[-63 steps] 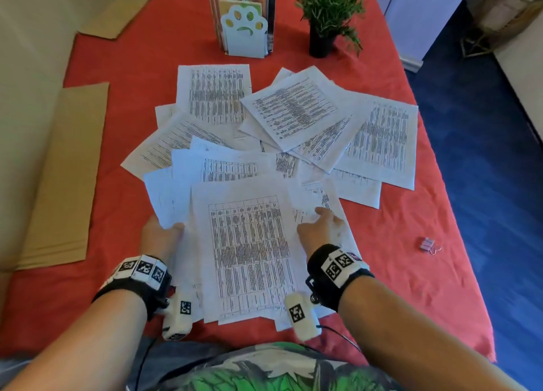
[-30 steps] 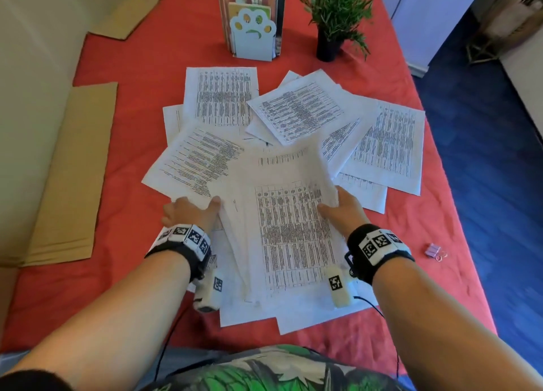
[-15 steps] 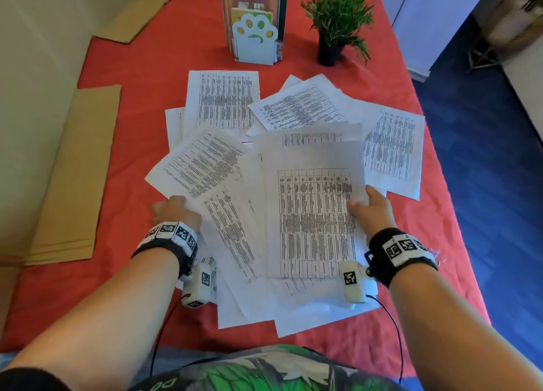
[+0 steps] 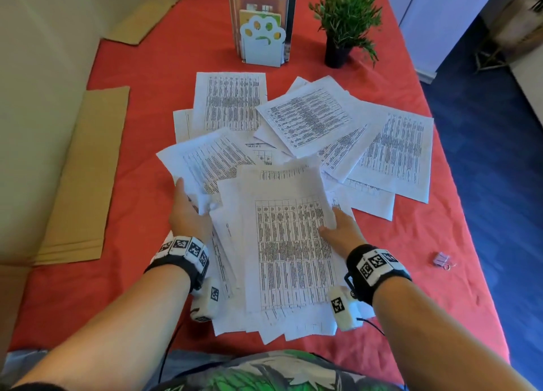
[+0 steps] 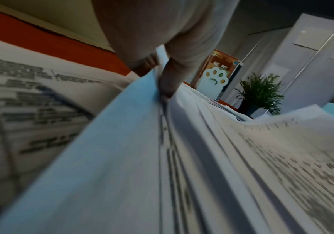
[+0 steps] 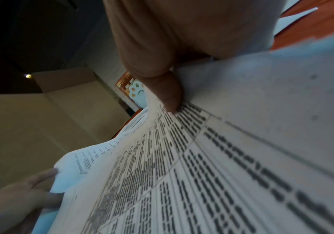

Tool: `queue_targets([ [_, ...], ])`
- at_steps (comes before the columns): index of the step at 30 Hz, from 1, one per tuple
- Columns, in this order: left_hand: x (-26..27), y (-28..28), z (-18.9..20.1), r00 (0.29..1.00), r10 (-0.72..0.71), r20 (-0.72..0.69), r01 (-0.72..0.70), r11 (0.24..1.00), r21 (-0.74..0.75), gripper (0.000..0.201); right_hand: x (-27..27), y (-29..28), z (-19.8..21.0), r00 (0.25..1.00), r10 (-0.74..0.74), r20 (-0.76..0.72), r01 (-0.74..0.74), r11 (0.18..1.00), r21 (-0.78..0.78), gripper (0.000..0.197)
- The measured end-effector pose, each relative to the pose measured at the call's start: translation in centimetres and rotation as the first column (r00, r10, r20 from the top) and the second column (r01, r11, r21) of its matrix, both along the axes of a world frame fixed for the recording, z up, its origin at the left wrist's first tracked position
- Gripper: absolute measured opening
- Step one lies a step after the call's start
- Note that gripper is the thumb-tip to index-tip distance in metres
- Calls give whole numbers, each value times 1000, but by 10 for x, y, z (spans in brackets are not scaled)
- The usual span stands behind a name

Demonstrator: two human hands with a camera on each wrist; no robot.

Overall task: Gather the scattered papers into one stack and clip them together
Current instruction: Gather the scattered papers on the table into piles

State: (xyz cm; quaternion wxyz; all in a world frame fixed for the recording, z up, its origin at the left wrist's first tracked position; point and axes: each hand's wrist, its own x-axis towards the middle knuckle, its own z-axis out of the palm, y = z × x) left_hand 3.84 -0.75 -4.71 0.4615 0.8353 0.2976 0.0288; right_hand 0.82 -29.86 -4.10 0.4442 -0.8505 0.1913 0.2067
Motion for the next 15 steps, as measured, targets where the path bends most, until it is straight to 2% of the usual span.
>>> queue_targets([
  [5,-8,7,2,999,31,28,-26,988,-153,76,1,-12,1,991,-126,33,123,989,82,35],
  [8,-5,17,2,1000,-4,-10,3,991,-133,63,3,-18,2,986,-154,59,148,985,91,36],
  [11,-6,19,5,997,-78,-1,77,985,-155,64,7,-17,3,975,-193,106,185,979,85,25],
  [12,-7,19,4,993,-115,0,113,980,-165,67,8,-15,3,974,-194,113,186,979,83,25],
  [15,-11,15,8,985,-171,31,174,965,-198,76,10,-10,1,989,-127,70,128,992,-13,42],
])
